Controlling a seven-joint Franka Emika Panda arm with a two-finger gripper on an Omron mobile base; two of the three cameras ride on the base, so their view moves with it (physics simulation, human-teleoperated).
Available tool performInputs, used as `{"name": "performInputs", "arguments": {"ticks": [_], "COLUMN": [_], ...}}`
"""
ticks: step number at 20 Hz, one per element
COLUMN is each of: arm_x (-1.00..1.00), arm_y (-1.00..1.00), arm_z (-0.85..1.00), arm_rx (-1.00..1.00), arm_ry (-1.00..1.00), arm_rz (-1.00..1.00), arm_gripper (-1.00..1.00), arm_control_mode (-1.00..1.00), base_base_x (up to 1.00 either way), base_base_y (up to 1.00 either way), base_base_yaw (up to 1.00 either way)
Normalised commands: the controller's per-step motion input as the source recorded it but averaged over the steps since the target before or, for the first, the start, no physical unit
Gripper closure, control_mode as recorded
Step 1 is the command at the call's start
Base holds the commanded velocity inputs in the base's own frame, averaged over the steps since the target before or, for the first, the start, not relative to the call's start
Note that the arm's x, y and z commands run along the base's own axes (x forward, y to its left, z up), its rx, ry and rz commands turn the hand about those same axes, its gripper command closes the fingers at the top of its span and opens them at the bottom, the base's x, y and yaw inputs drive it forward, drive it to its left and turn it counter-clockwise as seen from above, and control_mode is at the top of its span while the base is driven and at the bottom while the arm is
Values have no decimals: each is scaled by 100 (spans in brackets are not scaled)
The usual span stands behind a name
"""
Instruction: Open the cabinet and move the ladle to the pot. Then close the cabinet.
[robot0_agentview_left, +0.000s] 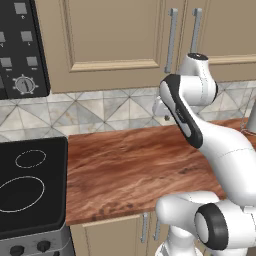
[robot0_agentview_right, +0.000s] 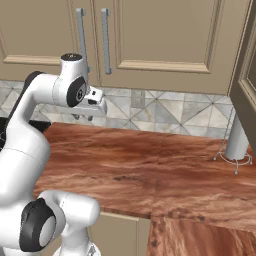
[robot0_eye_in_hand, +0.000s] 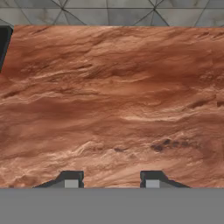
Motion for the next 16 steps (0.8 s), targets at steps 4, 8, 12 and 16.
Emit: {"name": "performInputs", "arguments": {"ticks": [4,8,12,16], "arm_x": [-1,-4,-6,-17], "arm_y": [0,0,0,-12], "arm_z": [8,47,58,45], "arm_rx": [0,0,0,0], "arm_ry": [-8,-19,-19,-17], "arm_rz": [0,0,0,0], "arm_gripper": [-100,-100,-100,-100], "arm_control_mode": [-100,-100,-100,-100], "base_base_x": [0,0,0,0], "base_base_y": [0,0,0,0], "base_base_yaw": [0,0,0,0]}}
